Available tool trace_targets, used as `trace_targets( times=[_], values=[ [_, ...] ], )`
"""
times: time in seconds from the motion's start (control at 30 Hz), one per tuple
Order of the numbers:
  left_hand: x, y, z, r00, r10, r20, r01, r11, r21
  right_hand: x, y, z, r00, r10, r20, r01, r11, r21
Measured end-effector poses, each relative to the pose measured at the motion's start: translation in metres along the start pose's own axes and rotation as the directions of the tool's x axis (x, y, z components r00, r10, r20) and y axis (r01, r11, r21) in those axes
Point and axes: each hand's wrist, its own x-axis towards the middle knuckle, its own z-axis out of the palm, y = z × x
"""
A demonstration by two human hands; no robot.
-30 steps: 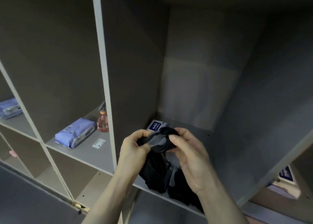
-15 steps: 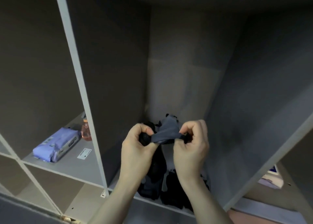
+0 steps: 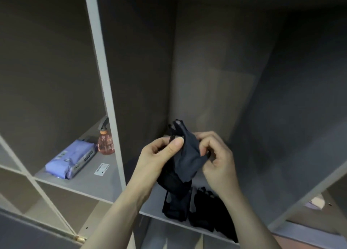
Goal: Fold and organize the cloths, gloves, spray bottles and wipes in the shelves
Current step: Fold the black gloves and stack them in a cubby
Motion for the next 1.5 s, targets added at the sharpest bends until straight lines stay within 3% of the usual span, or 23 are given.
trace_targets(
  times=[0.1, 0.17, 0.27, 0.33, 0.37, 0.43, 0.53, 0.67, 0.77, 0.9, 1.03, 1.1, 1.23, 1.37, 1.5],
  values=[
    [-0.001, -0.001, -0.003, 0.999, 0.026, -0.024, -0.026, 1.0, 0.001, -0.003, -0.006, 0.004, 0.991, -0.129, 0.047, 0.135, 0.971, -0.195],
    [0.0, -0.005, -0.006, 0.996, 0.047, -0.069, -0.048, 0.999, -0.016, -0.006, -0.009, 0.008, 0.99, -0.139, 0.03, 0.142, 0.966, -0.218],
    [0.004, -0.006, -0.012, 0.983, 0.057, -0.172, -0.069, 0.995, -0.065, -0.012, -0.013, 0.018, 0.959, 0.028, -0.282, -0.033, 0.999, -0.012],
    [0.005, -0.005, -0.017, 0.983, 0.065, -0.174, -0.084, 0.991, -0.104, -0.014, -0.018, 0.024, 0.831, 0.29, -0.474, -0.193, 0.951, 0.242],
    [0.005, -0.005, -0.019, 0.984, 0.077, -0.162, -0.095, 0.99, -0.107, -0.013, -0.021, 0.024, 0.775, 0.429, -0.463, -0.262, 0.886, 0.382],
    [0.005, -0.006, -0.021, 0.985, 0.099, -0.14, -0.112, 0.99, -0.091, -0.011, -0.025, 0.024, 0.727, 0.651, -0.218, -0.476, 0.706, 0.524],
    [0.003, -0.006, -0.019, 0.987, 0.134, -0.091, -0.136, 0.99, -0.02, -0.012, -0.028, 0.029, 0.68, 0.714, 0.167, -0.693, 0.551, 0.464],
    [0.004, -0.007, -0.018, 0.98, 0.158, -0.124, -0.158, 0.987, 0.006, -0.007, -0.033, 0.036, 0.671, 0.735, 0.096, -0.564, 0.421, 0.711],
    [0.007, -0.008, -0.02, 0.976, 0.079, -0.201, -0.077, 0.997, 0.021, -0.004, -0.037, 0.037, 0.663, 0.747, 0.051, -0.43, 0.324, 0.842],
    [0.007, -0.005, -0.019, 0.987, -0.084, -0.138, 0.064, 0.988, -0.14, -0.004, -0.035, 0.041, 0.644, 0.765, 0.012, -0.421, 0.341, 0.841],
    [0.015, -0.006, -0.023, 0.943, -0.23, -0.239, 0.165, 0.95, -0.263, -0.002, -0.033, 0.04, 0.594, 0.802, -0.057, -0.492, 0.419, 0.763],
    [0.019, -0.007, -0.025, 0.93, -0.295, -0.219, 0.215, 0.921, -0.325, -0.004, -0.031, 0.04, 0.603, 0.795, -0.062, -0.499, 0.437, 0.748],
    [0.019, -0.005, -0.026, 0.953, -0.294, -0.069, 0.259, 0.913, -0.314, -0.005, -0.029, 0.039, 0.643, 0.765, -0.037, -0.508, 0.463, 0.726],
    [0.018, -0.003, -0.02, 0.955, -0.252, -0.156, 0.202, 0.939, -0.28, -0.005, -0.031, 0.033, 0.697, 0.71, -0.104, -0.372, 0.481, 0.794],
    [0.017, -0.003, -0.017, 0.937, -0.285, -0.204, 0.211, 0.923, -0.322, -0.012, -0.038, 0.034, 0.837, 0.547, -0.012, -0.453, 0.705, 0.546]
  ],
)
